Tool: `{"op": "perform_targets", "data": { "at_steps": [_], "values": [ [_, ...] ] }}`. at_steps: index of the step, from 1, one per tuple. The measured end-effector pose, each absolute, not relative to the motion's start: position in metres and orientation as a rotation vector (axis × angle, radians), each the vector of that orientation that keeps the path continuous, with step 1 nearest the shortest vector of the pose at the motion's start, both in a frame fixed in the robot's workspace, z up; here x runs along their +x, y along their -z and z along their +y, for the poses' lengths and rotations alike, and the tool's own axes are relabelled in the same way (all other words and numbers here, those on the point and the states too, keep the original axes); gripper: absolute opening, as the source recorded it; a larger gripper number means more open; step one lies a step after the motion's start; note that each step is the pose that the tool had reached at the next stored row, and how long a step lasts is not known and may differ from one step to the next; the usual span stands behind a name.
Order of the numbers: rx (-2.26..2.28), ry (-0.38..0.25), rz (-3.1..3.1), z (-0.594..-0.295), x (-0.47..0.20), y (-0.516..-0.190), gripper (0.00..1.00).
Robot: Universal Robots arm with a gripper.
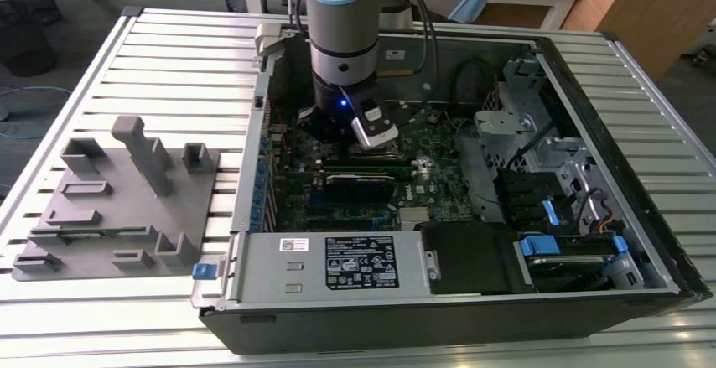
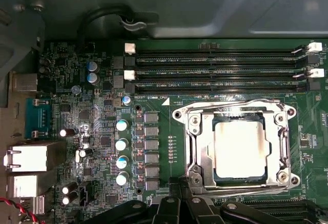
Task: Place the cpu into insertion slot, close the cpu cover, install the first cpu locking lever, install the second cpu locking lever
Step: 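Install the second cpu locking lever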
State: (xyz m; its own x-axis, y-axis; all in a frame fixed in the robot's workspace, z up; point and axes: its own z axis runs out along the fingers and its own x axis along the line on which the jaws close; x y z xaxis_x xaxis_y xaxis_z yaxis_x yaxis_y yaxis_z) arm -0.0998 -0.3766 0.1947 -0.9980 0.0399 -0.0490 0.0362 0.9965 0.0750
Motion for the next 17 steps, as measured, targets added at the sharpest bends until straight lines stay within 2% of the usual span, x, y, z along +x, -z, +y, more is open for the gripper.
{"op": "perform_targets", "data": {
  "at_steps": [17],
  "values": [
    [0.059, -0.115, 3.088, -0.377, -0.100, -0.210, 0.11]
  ]
}}
